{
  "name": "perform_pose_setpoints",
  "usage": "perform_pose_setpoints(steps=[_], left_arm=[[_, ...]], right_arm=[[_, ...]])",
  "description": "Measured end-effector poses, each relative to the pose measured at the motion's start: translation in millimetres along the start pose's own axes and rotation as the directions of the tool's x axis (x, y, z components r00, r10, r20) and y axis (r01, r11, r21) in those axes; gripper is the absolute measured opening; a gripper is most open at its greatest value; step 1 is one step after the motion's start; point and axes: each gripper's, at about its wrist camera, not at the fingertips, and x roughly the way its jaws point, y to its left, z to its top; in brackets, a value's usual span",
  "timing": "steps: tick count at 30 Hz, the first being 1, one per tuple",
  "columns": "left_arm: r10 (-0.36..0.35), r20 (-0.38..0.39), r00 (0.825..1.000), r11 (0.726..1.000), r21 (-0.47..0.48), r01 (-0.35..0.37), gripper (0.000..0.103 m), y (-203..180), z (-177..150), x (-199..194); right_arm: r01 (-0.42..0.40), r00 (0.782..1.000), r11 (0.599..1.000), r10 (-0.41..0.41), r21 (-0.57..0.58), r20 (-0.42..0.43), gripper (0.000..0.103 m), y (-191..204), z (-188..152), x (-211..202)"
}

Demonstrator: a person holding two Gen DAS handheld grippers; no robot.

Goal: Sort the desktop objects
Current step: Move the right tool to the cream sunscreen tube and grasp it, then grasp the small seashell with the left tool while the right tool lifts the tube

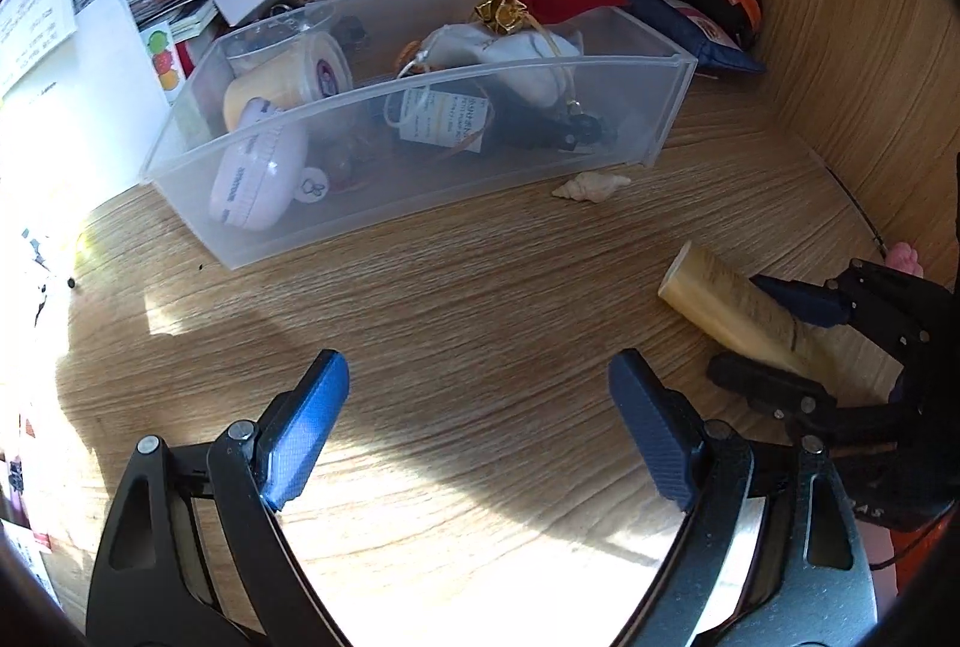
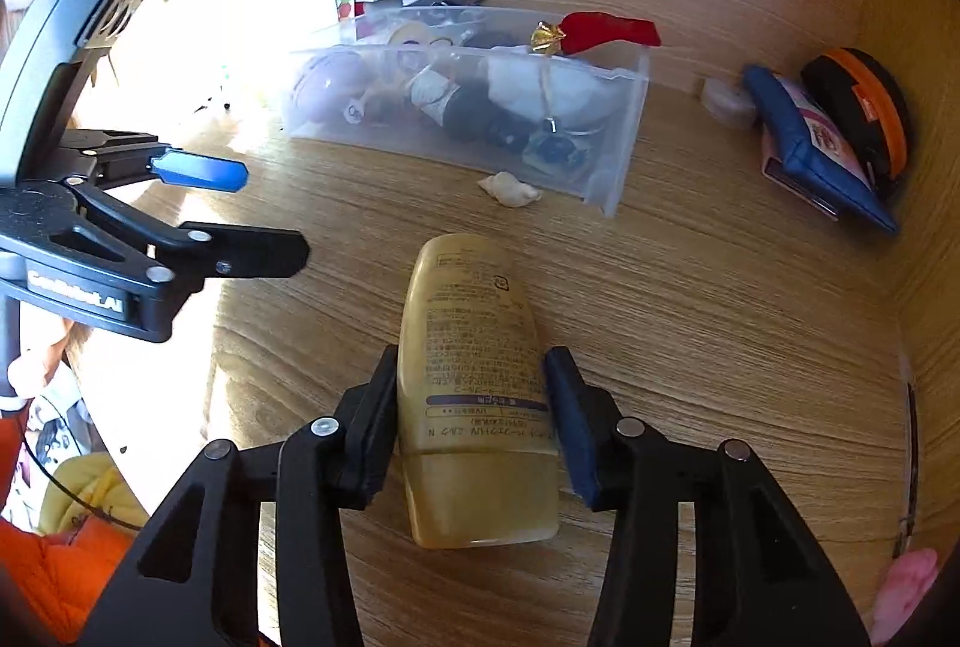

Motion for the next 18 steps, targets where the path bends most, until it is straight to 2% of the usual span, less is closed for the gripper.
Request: perform_pose_setpoints(steps=[4, 7, 10, 13, 18], left_arm=[[-0.005, -0.011, 1.0, 1.0, 0.013, 0.005, 0.089, -9.7, 12.7, 11.0], [-0.02, -0.026, 0.999, 1.0, 0.013, 0.02, 0.089, -17.9, 24.8, 21.0], [-0.016, -0.032, 0.999, 1.0, 0.016, 0.017, 0.089, -25.7, 37.7, 29.4], [-0.04, -0.044, 0.998, 0.999, 0.003, 0.04, 0.089, -31.4, 50.0, 38.3], [-0.048, -0.071, 0.996, 0.998, -0.039, 0.045, 0.089, -38.5, 62.3, 53.4]], right_arm=[[-0.033, 0.999, 0.998, 0.033, 0.051, 0.011, 0.043, -10.8, -0.9, -2.5], [-0.031, 0.999, 0.995, 0.029, 0.094, 0.028, 0.041, -23.5, -2.8, -6.3], [-0.043, 0.998, 0.989, 0.036, 0.139, 0.052, 0.036, -38.8, -4.4, -12.5], [-0.039, 0.995, 0.987, 0.025, 0.154, 0.093, 0.025, -50.2, -1.5, -24.6], [-0.06, 0.995, 0.985, 0.046, 0.162, 0.09, 0.023, -62.3, 1.6, -24.2]])
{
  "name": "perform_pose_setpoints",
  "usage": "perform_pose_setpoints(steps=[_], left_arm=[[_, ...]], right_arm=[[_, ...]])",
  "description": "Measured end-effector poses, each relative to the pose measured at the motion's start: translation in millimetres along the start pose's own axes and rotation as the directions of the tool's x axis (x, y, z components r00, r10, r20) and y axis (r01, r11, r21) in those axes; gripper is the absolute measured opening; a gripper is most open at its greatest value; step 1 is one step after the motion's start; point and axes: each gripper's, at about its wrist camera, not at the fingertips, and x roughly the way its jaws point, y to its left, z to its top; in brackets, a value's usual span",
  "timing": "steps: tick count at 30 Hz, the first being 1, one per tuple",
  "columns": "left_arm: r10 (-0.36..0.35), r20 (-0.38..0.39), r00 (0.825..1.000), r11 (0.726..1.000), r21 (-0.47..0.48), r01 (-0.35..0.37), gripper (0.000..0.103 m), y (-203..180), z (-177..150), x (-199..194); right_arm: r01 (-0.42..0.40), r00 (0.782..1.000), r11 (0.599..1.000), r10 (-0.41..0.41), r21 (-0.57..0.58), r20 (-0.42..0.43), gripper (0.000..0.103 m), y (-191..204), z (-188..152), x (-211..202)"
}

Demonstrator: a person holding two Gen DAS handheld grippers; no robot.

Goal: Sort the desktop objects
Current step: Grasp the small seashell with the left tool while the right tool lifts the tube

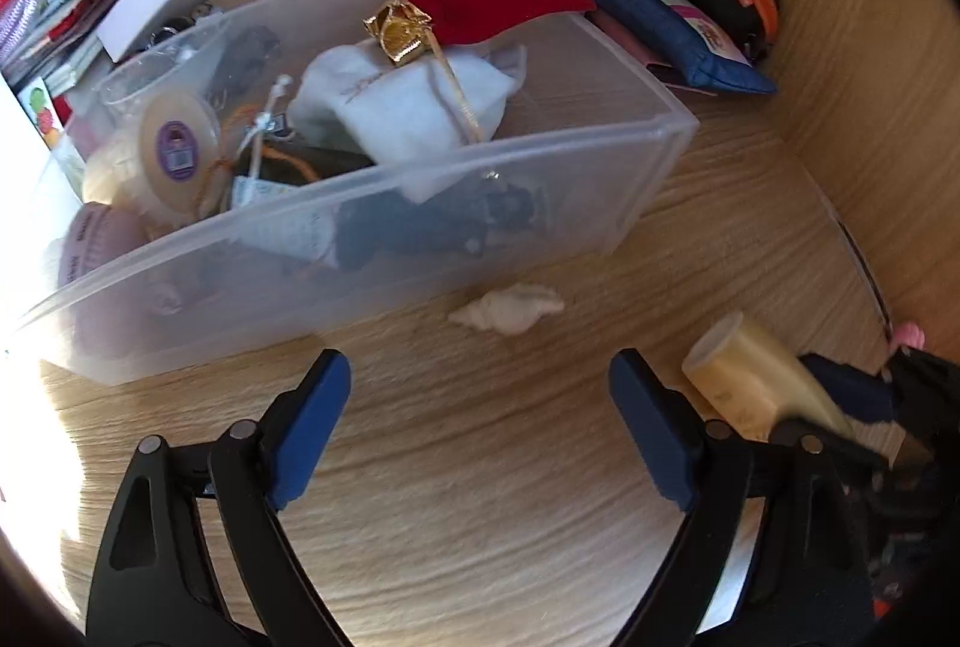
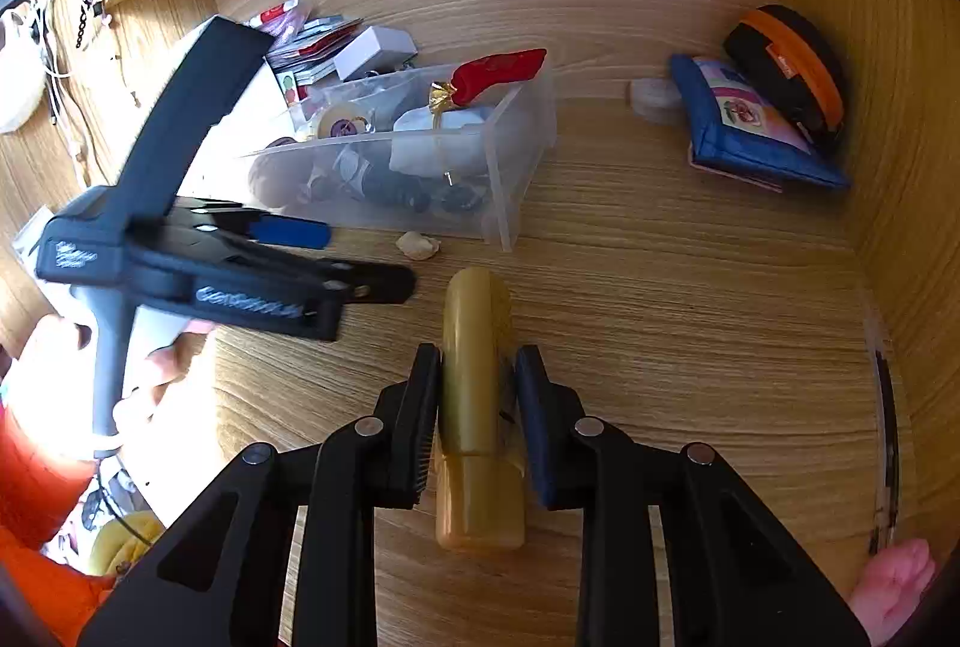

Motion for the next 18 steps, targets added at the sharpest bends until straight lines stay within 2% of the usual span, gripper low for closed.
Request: perform_pose_setpoints(steps=[2, 8, 12, 14, 18], left_arm=[[0.004, -0.006, 1.0, 1.0, -0.014, -0.004, 0.083, -1.6, 2.7, 4.5], [0.039, 0.008, 0.999, 0.999, -0.032, -0.039, 0.082, -5.2, 7.0, 7.5], [0.081, 0.018, 0.997, 0.996, -0.032, -0.08, 0.082, -10.9, 4.9, 9.0], [0.111, 0.023, 0.994, 0.993, -0.03, -0.11, 0.082, -15.0, 3.5, 10.0], [0.12, 0.038, 0.992, 0.992, -0.046, -0.118, 0.079, -16.4, 1.1, 8.7]], right_arm=[[0.015, 1.0, 1.0, -0.015, -0.018, -0.005, 0.023, -0.8, 1.6, 1.1], [-0.006, 0.999, 0.998, 0.004, -0.055, -0.04, 0.024, -6.9, 9.7, 4.8], [-0.006, 0.996, 0.999, 0.003, -0.035, -0.087, 0.024, -11.8, 9.1, 16.5], [-0.01, 0.996, 0.999, 0.007, -0.035, -0.088, 0.024, -11.7, 9.3, 17.6], [0.006, 0.995, 0.999, -0.011, -0.053, -0.095, 0.024, -7.3, 7.7, 20.8]])
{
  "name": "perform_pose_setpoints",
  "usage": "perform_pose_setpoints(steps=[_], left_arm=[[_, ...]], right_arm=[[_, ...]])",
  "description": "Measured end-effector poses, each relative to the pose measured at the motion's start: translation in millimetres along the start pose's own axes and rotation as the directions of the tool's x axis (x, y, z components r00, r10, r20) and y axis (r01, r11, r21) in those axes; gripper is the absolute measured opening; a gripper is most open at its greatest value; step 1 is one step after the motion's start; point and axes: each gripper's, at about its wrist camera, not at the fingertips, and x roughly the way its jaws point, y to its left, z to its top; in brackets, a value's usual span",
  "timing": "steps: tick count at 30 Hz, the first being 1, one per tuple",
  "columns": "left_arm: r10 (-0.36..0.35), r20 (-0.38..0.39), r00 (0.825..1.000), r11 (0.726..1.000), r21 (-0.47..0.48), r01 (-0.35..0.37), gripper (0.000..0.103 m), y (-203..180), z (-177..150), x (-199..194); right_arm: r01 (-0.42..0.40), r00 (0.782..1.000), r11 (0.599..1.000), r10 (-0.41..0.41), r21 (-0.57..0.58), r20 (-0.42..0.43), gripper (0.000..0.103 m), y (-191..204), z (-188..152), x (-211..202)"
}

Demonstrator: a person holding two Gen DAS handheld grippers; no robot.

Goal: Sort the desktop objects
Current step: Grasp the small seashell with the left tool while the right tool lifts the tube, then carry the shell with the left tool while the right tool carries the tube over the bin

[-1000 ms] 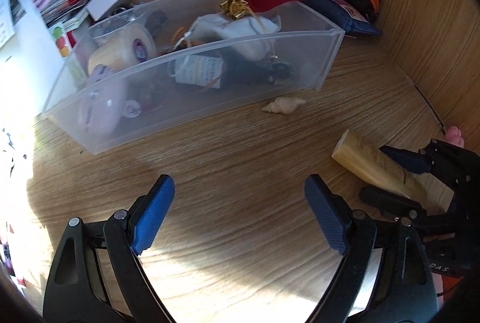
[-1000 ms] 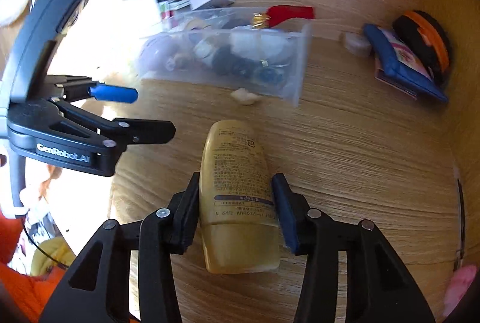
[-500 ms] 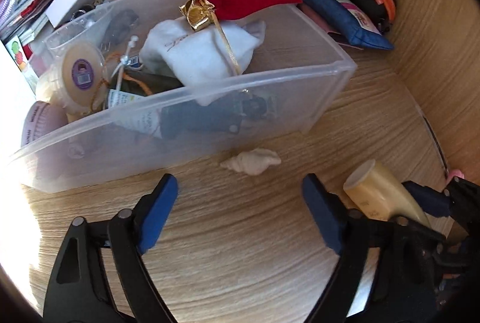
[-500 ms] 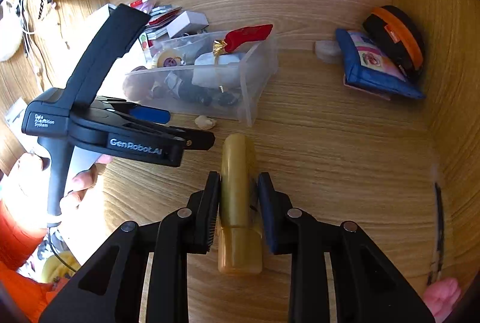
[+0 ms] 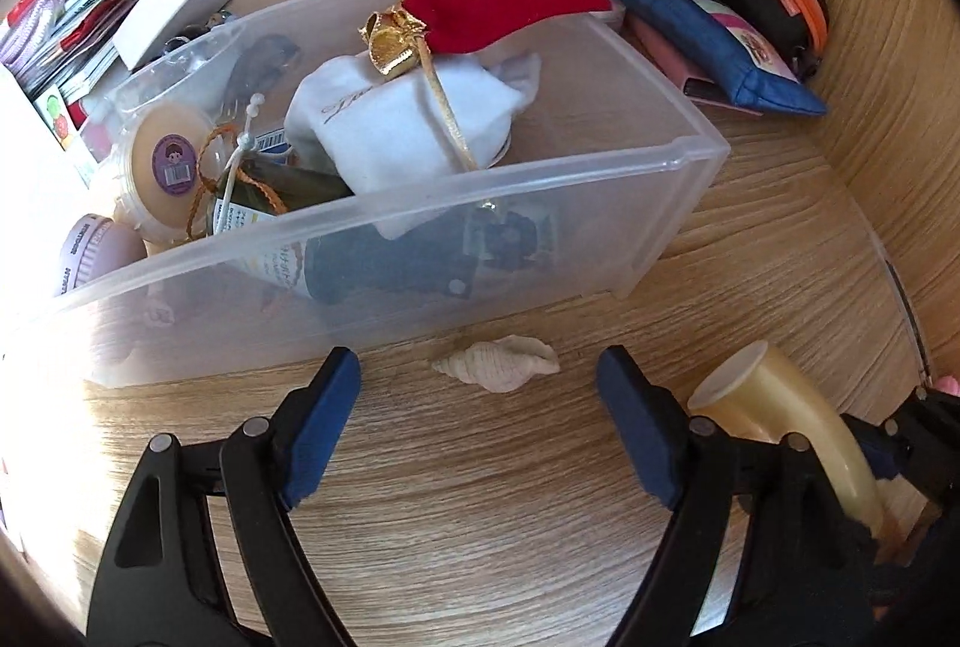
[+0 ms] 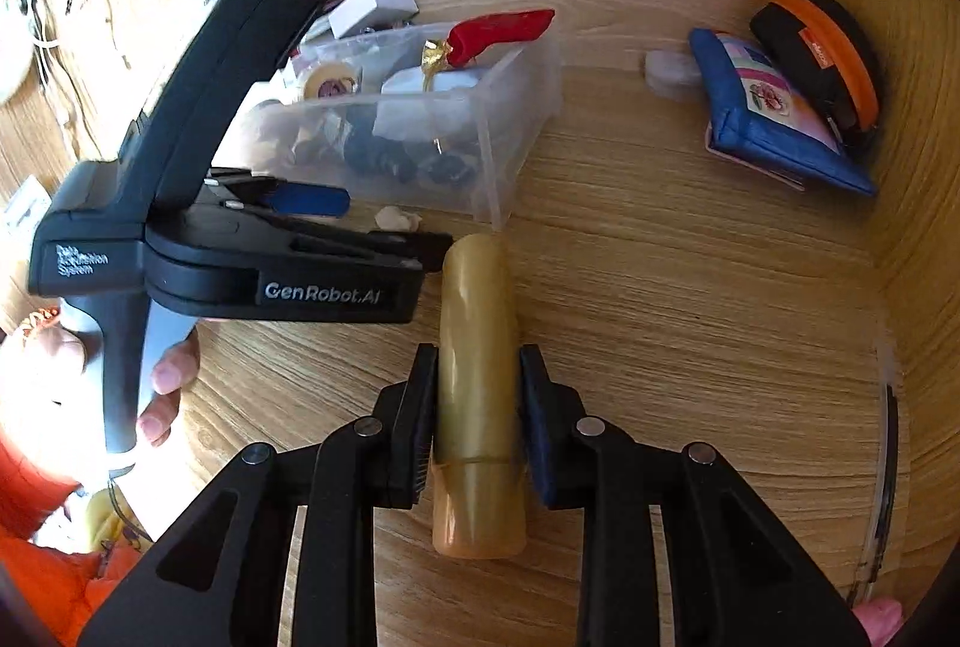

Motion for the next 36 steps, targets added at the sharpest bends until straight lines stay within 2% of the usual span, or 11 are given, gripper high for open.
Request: perform_pose_setpoints(steps=[1, 2, 3, 5, 14, 23, 32, 36], left_arm=[[-0.004, 0.007, 1.0, 1.0, 0.003, 0.004, 0.077, -0.9, -0.8, -0.6], [-0.012, 0.017, 1.0, 1.0, 0.021, 0.012, 0.069, -2.6, -2.2, -2.4], [-0.031, 0.029, 0.999, 0.998, 0.047, 0.03, 0.053, -5.3, -4.1, -5.0], [-0.05, 0.03, 0.998, 0.995, 0.09, 0.047, 0.04, -11.2, -6.2, -8.5], [-0.082, 0.023, 0.996, 0.989, 0.124, 0.079, 0.04, -4.6, -15.4, -17.9], [-0.106, 0.097, 0.99, 0.99, 0.105, 0.095, 0.04, 19.7, -36.4, -53.7], [-0.135, 0.163, 0.977, 0.99, 0.068, 0.126, 0.04, 49.6, -31.0, -84.0], [-0.118, 0.197, 0.973, 0.993, 0.041, 0.112, 0.04, 72.9, -31.1, -98.4]], right_arm=[[0.012, 1.0, 1.0, -0.012, -0.013, 0.004, 0.024, 2.9, -0.6, 0.1], [0.021, 1.0, 1.0, -0.021, -0.022, 0.006, 0.024, 4.9, -1.1, 0.0], [0.029, 1.0, 0.999, -0.029, -0.033, 0.01, 0.024, 7.3, -1.7, -0.3], [0.041, 0.999, 0.998, -0.04, -0.043, 0.015, 0.024, 10.6, -2.4, 0.1], [-0.011, 0.999, 1.0, 0.011, 0.016, 0.033, 0.024, 5.0, -5.2, -7.9], [-0.031, 0.997, 0.999, 0.028, 0.037, 0.077, 0.024, 1.2, 8.2, -27.8], [-0.075, 0.989, 0.996, 0.08, -0.044, 0.126, 0.024, 34.2, 29.1, -44.2], [-0.088, 0.984, 0.994, 0.096, -0.058, 0.147, 0.024, 46.0, 44.4, -44.9]])
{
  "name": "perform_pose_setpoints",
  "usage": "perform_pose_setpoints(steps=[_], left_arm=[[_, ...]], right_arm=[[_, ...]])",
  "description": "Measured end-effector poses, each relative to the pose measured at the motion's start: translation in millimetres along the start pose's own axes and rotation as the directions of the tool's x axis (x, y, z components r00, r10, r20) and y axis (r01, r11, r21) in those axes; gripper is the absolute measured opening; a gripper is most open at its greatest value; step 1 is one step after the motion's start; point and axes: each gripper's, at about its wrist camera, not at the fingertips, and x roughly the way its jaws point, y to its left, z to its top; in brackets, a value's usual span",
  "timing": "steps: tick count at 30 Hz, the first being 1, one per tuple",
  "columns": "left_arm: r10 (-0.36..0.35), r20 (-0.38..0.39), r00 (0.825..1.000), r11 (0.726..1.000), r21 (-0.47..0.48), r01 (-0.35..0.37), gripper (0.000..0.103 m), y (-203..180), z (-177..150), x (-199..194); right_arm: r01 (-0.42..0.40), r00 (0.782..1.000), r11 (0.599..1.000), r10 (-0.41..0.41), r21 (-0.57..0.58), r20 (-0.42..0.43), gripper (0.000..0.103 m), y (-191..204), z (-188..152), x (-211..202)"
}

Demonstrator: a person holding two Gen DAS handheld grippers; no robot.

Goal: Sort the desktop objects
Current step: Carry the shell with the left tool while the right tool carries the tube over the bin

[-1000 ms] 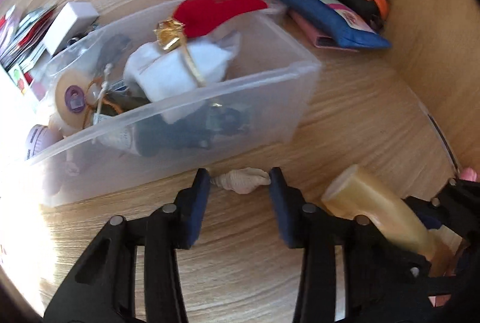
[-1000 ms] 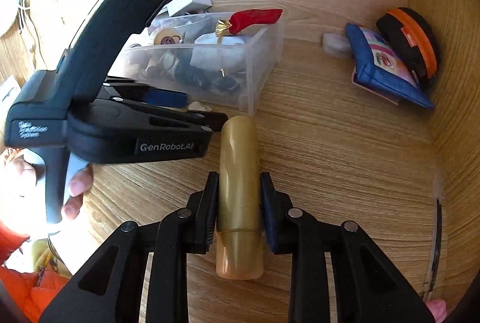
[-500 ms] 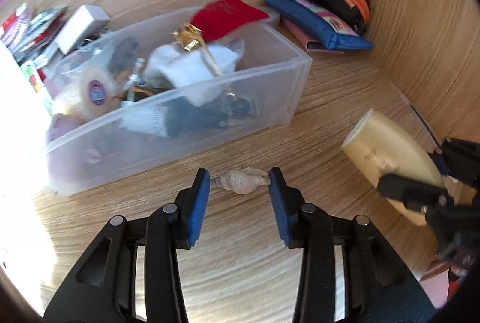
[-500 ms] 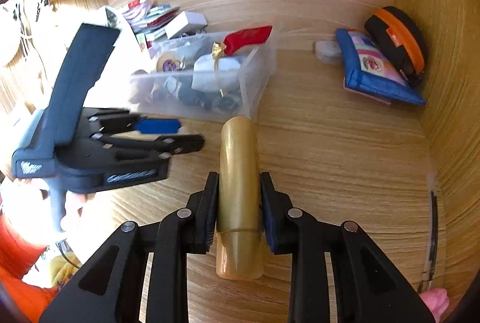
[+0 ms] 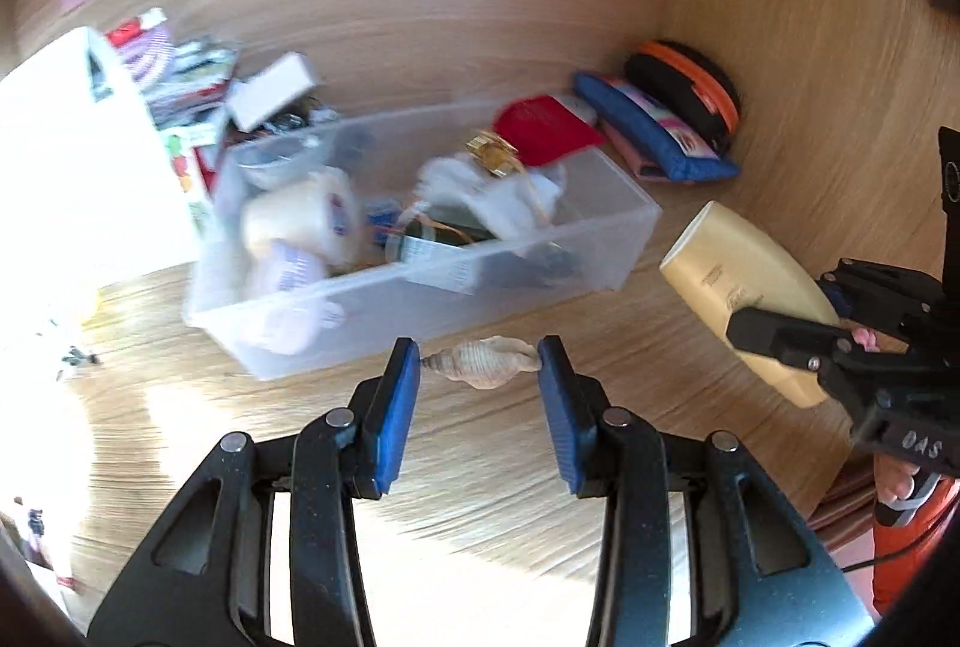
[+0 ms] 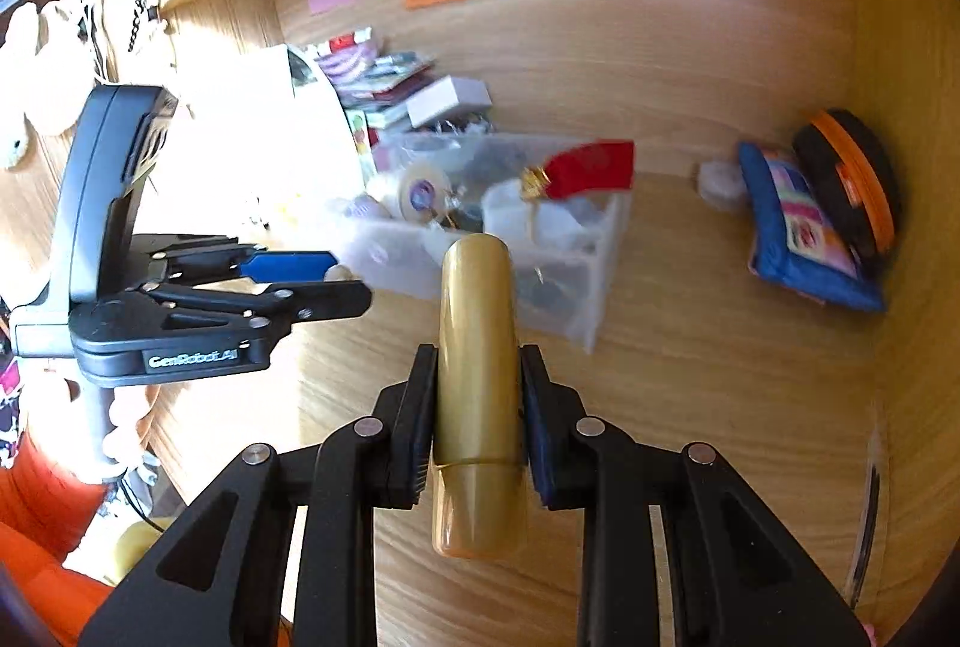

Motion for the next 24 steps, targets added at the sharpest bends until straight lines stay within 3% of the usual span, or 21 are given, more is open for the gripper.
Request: perform_pose_setpoints(steps=[13, 24], left_arm=[[0.036, 0.041, 0.999, 0.997, -0.072, -0.033, 0.04, 73.2, 22.7, -22.0], [0.038, 0.042, 0.998, 0.997, -0.071, -0.035, 0.04, 88.1, 67.3, 5.5]], right_arm=[[-0.021, 1.0, 0.999, 0.02, 0.029, 0.014, 0.024, 8.3, 50.3, 30.4], [-0.028, 1.0, 0.999, 0.028, 0.041, -0.01, 0.024, 10.4, 93.1, 73.0]])
